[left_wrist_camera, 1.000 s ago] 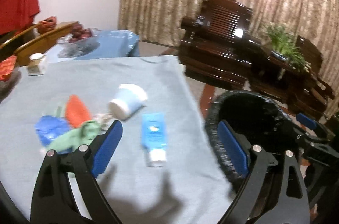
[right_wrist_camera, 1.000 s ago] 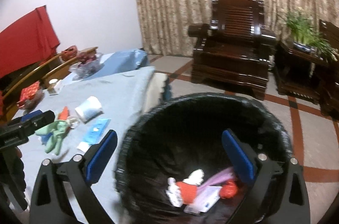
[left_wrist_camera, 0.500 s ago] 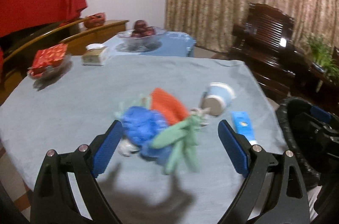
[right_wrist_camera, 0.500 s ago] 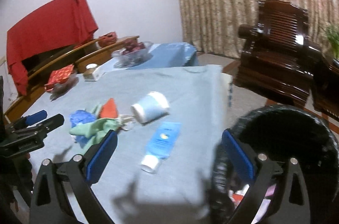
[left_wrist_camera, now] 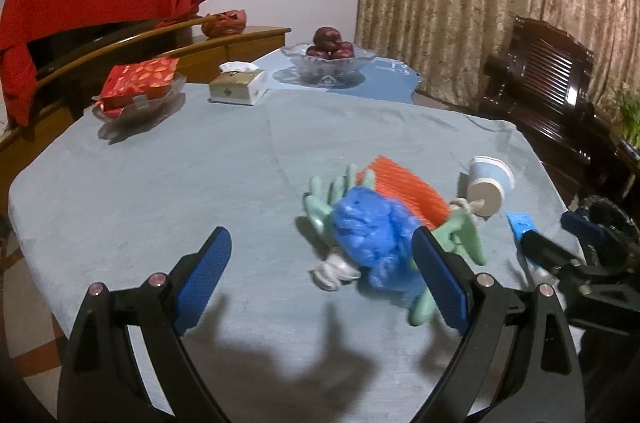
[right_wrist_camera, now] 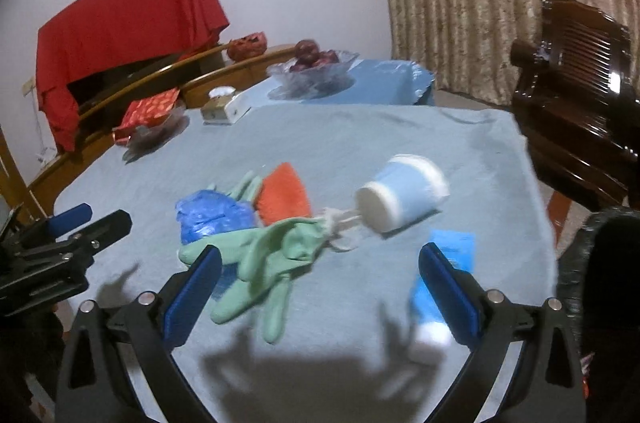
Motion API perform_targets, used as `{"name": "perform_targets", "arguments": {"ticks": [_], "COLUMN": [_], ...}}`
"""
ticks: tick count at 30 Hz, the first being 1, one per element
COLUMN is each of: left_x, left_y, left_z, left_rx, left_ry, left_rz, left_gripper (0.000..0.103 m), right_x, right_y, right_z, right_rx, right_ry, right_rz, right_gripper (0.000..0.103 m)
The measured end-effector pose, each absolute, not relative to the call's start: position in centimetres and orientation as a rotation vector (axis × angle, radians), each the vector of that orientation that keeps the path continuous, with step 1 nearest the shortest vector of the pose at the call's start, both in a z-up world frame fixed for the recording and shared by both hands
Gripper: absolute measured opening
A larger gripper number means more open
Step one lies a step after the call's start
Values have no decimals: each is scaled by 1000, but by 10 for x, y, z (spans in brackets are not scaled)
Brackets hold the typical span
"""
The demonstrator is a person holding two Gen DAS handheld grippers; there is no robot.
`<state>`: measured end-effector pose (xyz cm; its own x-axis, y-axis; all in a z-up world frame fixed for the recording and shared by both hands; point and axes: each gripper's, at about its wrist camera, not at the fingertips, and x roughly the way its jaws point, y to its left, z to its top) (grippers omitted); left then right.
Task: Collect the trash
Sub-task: 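Bring both tools back over the remaining trash on the table, then close the right gripper on the green rubber glove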
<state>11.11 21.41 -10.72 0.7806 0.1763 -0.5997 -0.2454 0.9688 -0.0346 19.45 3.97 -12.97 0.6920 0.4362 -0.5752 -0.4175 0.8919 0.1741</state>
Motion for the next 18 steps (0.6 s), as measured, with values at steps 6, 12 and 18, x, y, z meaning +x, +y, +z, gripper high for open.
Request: {"name": "perform_targets", "arguments": {"ticks": [6,12,18], "left_x": [112,114,117], "left_y": [227,239,242], "left_z": [-112,-118,-122], "left_rx": [-122,-151,-159], "left_ry": [633,633,638], "left_rz": [237,246,245], "left_gripper": [89,89,89], "right_x": [212,221,229], "right_y": [70,90,87], "right_z": [-139,-144,-155], "right_rx": [47,26,0], "right_ry": [683,691,718], "right_rz": [475,477,440], "right_gripper": [97,97,96]}}
